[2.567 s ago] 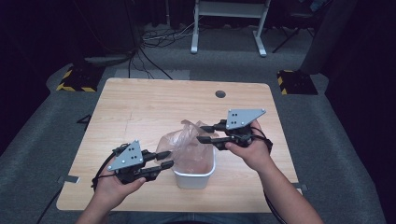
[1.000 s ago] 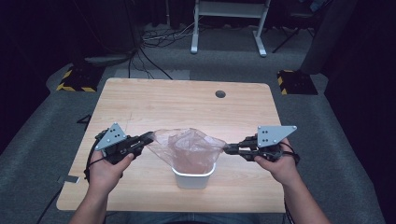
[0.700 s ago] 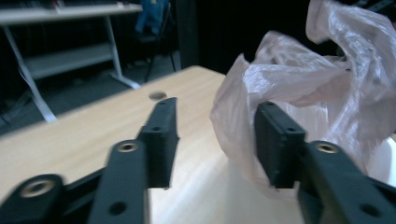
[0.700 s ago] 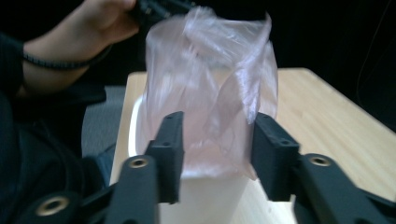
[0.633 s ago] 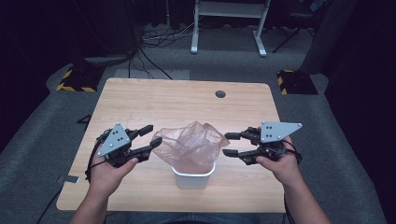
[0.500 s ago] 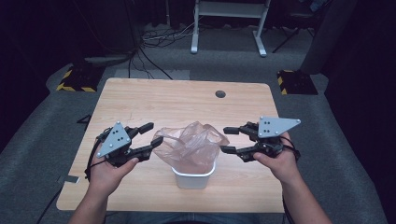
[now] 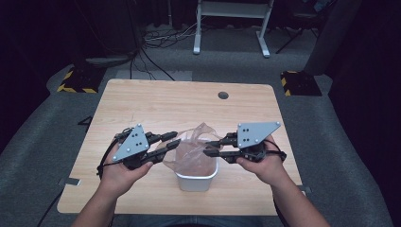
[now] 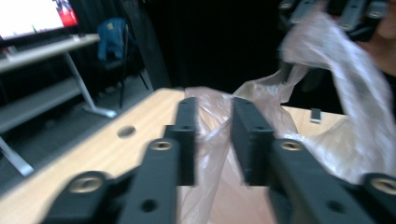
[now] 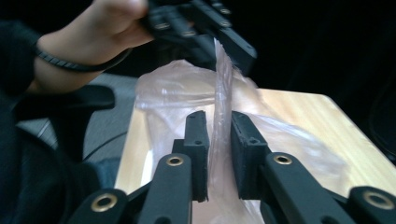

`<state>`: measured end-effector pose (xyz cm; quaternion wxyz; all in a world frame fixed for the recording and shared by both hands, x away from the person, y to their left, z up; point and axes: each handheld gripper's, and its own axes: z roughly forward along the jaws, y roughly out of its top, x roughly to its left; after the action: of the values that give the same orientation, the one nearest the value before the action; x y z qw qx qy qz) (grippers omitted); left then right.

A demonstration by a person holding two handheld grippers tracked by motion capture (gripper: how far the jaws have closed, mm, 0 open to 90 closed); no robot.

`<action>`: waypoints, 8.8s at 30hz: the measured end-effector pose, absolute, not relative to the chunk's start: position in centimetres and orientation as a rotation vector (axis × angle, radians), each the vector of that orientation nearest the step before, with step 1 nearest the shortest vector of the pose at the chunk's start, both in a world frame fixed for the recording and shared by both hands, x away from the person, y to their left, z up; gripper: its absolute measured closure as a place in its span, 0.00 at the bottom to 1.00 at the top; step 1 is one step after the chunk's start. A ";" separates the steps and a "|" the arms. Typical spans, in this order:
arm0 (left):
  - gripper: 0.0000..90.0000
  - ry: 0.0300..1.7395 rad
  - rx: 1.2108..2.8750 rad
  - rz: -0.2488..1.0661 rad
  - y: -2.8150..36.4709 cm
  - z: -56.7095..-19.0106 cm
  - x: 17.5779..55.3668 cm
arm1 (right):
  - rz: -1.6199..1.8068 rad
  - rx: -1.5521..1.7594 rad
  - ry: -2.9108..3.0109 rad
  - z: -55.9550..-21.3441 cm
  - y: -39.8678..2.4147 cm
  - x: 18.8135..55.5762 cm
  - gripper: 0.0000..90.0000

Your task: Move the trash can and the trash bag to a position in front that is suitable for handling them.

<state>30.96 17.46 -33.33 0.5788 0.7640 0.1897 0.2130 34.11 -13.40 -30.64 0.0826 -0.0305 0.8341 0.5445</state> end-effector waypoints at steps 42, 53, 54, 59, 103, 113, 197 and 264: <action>0.98 0.765 1.869 0.195 19.8 -41.8 32.0 | 1.244 -0.171 3.023 -42.6 -15.3 33.5 0.96; 0.96 0.680 1.749 0.275 20.3 -39.0 30.4 | 1.167 -0.162 3.002 -42.0 -14.9 33.2 0.88; 0.95 0.679 1.743 0.278 20.4 -38.8 30.3 | 1.196 -0.159 2.980 -41.4 -15.1 33.0 0.83; 0.85 0.695 1.713 0.306 20.7 -38.3 30.0 | 1.329 -0.087 2.868 -39.0 -16.0 32.0 0.59; 0.97 0.587 1.784 0.386 19.1 -36.9 29.6 | 1.344 -0.046 2.672 -35.6 -13.6 28.8 1.00; 1.00 0.683 1.758 0.331 19.8 -38.7 30.6 | 1.245 -0.189 2.833 -38.2 -12.5 28.0 1.00; 1.00 0.836 1.958 0.293 17.3 -46.8 36.7 | 1.409 0.826 2.572 -43.4 -16.1 36.9 0.99; 1.00 0.558 1.926 0.199 17.6 -43.9 34.3 | 1.232 0.650 2.495 -43.6 -16.6 35.4 0.99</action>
<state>34.34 17.57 -43.94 0.5339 0.8082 0.2343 0.0834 35.36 -16.59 -43.57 0.1415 0.2251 0.8643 0.4270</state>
